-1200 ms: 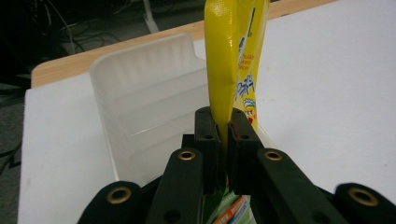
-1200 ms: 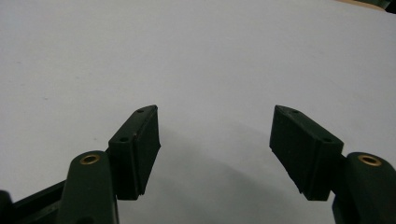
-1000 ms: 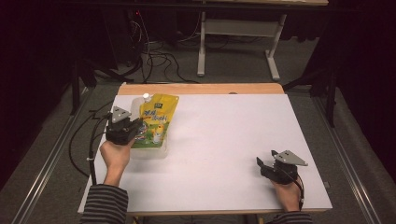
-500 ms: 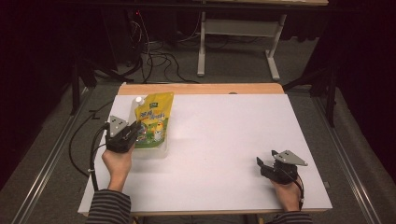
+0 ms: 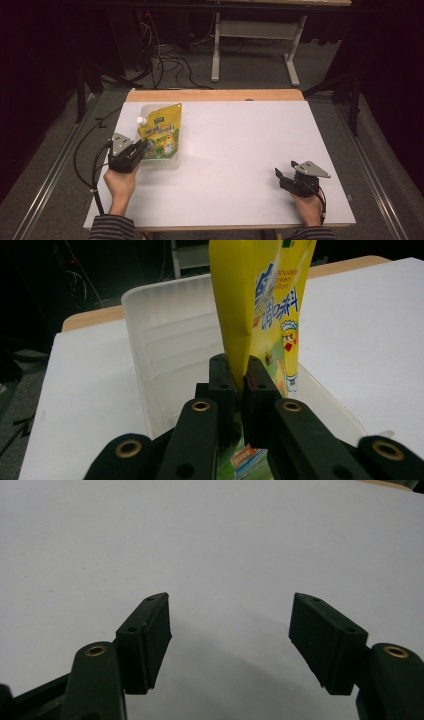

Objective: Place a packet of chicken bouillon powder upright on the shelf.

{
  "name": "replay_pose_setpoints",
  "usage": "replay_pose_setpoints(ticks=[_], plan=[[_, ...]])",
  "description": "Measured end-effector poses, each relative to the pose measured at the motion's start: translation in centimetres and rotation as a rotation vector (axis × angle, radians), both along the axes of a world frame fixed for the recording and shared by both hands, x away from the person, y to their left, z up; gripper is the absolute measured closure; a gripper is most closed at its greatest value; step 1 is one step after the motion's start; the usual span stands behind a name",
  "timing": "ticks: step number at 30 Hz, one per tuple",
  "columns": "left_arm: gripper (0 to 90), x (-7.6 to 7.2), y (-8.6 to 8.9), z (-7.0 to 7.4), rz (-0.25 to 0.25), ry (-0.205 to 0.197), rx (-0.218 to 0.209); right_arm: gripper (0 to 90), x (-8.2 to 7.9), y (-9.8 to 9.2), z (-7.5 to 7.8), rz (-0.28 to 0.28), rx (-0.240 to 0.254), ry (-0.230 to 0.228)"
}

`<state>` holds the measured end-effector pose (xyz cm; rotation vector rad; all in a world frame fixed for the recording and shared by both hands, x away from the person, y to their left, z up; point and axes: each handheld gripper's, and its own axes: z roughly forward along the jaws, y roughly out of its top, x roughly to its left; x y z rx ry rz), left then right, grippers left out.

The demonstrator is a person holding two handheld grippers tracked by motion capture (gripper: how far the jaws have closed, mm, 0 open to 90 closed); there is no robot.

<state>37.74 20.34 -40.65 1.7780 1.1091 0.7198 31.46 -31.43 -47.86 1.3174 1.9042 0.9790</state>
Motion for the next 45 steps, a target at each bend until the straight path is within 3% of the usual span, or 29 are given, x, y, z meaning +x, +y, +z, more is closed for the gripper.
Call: replay_pose_setpoints(ticks=[27, 30, 35, 45], plan=[[84.1, -1.1, 1.4, -2.4, 0.032, 0.058, -0.042, 33.4, 0.0, 0.1, 0.0, -0.003, -0.008, 0.002], [81.6, -1.2, 1.4, -2.4, 0.044, 0.043, -0.038, 33.3, 0.0, 0.1, 0.0, -0.003, -0.007, -0.001], [71.8, -1.6, 1.9, -2.2, 0.056, 0.016, -0.076, 33.4, 0.0, 0.0, 0.0, -0.001, -0.008, 0.000], [50.0, -2.6, 2.2, -1.4, 0.054, 0.011, -0.110, 33.4, 0.0, 0.1, 0.0, -0.003, -0.008, 0.001]])
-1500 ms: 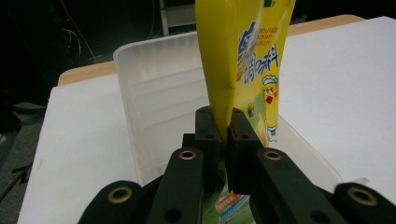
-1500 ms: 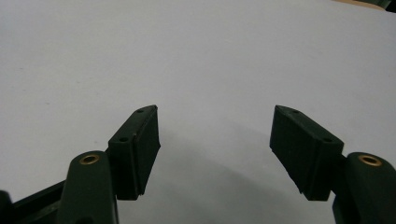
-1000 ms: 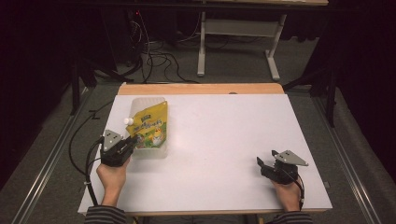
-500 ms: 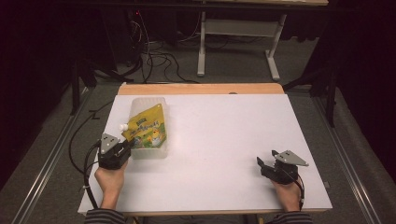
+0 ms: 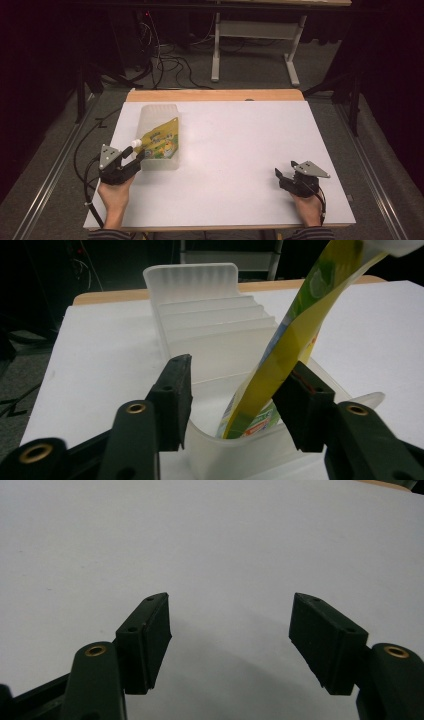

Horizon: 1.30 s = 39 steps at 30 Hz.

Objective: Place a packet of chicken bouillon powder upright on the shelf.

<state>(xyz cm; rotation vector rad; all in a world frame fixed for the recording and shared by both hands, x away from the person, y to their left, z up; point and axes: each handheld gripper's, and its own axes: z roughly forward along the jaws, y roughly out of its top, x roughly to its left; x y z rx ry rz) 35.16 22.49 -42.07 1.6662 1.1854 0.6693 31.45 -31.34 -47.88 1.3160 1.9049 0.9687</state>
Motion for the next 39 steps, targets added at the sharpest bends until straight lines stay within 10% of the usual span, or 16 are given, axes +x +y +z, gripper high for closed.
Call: replay_pose_setpoints(ticks=[39], plan=[[37.1, -5.0, -2.3, 1.0, -0.085, -0.031, -0.018, 33.8, 0.0, 0.0, 0.0, 0.004, -0.004, 0.002]])
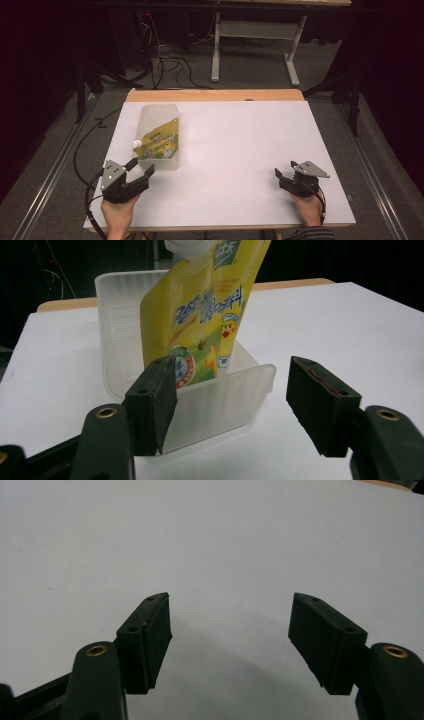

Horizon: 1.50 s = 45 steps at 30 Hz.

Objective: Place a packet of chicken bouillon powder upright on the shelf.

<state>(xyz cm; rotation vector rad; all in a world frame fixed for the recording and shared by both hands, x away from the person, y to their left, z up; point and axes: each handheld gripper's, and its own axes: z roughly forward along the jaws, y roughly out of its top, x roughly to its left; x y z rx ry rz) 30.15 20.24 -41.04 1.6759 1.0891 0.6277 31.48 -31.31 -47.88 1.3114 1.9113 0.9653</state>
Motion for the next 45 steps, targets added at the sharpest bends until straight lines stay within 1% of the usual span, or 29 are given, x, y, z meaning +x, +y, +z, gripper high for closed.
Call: replay_pose_setpoints(ticks=[2, 7, 11, 14, 16, 24, 28, 35, 37, 41, 44, 45], plan=[[36.7, -0.1, -0.1, 0.0, -0.003, 0.004, -0.004, 33.9, 0.0, 0.0, 0.0, -0.003, 0.003, 0.001], [36.4, -0.5, -0.5, -0.1, -0.014, 0.000, -0.001, 33.9, 0.0, 0.0, 0.0, -0.001, 0.000, 0.001], [35.9, -0.8, -1.1, -0.2, -0.032, -0.003, -0.004, 33.9, 0.0, 0.0, 0.0, -0.001, 0.004, 0.002], [35.6, -1.1, -1.6, -0.2, -0.048, -0.005, 0.010, 33.9, 0.0, 0.0, 0.0, -0.002, 0.002, 0.001], [35.3, -1.1, -1.8, -0.2, -0.055, -0.003, 0.011, 33.9, 0.0, 0.0, 0.0, -0.005, 0.005, 0.000], [34.7, -1.4, -2.7, 0.0, -0.078, -0.017, 0.009, 33.9, 0.0, 0.0, 0.0, -0.003, 0.006, -0.001], [34.1, -1.5, -3.3, -0.1, -0.094, -0.025, 0.015, 33.9, 0.0, 0.0, 0.0, -0.004, 0.003, -0.003], [32.7, -1.5, -4.4, -0.2, -0.120, -0.033, 0.028, 33.9, 0.0, 0.0, 0.0, -0.005, 0.001, -0.002], [32.4, -1.4, -4.8, -0.3, -0.127, -0.031, 0.023, 33.9, 0.0, 0.0, 0.0, -0.004, 0.004, -0.001], [32.0, -1.1, -5.5, -0.5, -0.145, -0.030, 0.026, 33.9, 0.0, 0.0, 0.0, -0.005, 0.001, -0.001], [31.8, -0.9, -6.0, -0.6, -0.155, -0.021, 0.028, 33.9, 0.0, 0.0, 0.0, -0.003, 0.006, -0.002], [31.8, -0.9, -6.1, -0.6, -0.162, -0.018, 0.022, 33.9, 0.0, 0.0, 0.0, -0.003, 0.005, -0.001]])
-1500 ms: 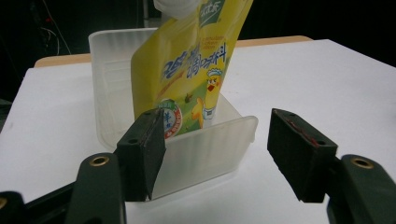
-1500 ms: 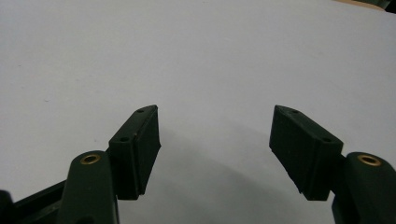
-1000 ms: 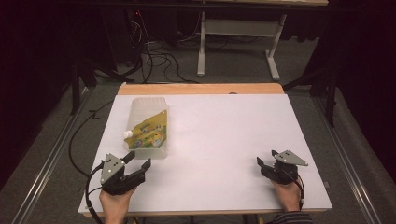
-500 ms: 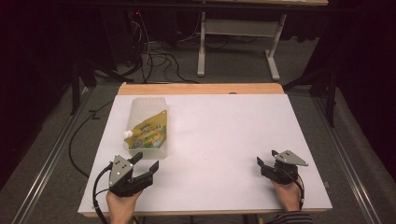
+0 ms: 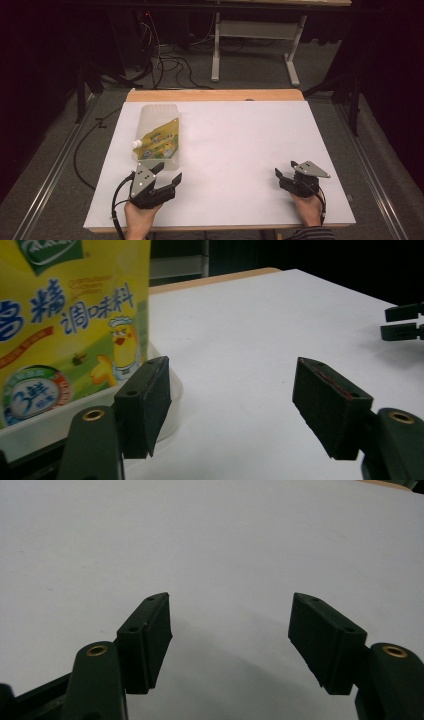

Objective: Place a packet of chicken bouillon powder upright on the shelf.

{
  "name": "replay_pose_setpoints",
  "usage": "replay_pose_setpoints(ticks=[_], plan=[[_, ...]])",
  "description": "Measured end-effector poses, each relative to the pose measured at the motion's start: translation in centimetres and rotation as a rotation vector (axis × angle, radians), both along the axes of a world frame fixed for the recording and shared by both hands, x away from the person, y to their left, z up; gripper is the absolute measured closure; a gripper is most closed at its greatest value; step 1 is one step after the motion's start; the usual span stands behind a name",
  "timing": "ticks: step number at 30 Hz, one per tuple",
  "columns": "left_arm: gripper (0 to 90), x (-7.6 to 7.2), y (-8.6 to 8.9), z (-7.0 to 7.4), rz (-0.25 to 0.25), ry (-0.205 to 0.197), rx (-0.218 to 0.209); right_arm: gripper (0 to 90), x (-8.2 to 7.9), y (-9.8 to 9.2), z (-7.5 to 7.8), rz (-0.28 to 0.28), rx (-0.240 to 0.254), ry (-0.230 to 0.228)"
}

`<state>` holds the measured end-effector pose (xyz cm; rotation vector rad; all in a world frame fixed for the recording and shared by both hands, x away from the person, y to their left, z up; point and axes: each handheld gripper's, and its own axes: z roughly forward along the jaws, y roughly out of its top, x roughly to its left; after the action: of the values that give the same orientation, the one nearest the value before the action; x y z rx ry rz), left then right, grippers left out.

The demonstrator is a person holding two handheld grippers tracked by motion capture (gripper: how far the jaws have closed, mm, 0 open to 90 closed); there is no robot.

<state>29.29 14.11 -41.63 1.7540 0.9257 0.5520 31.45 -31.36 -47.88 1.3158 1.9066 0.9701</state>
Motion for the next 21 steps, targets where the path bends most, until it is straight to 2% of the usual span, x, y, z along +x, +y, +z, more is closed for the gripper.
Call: replay_pose_setpoints(ticks=[2, 21], plan=[[32.1, 0.2, -0.3, 0.0, -0.012, 0.011, -0.013, 33.9, 0.0, 0.0, 0.0, -0.001, 0.000, 0.001], [32.7, 2.1, -3.8, -1.1, -0.080, 0.030, 0.025, 34.0, 0.0, 0.0, 0.0, 0.000, -0.003, 0.004]])
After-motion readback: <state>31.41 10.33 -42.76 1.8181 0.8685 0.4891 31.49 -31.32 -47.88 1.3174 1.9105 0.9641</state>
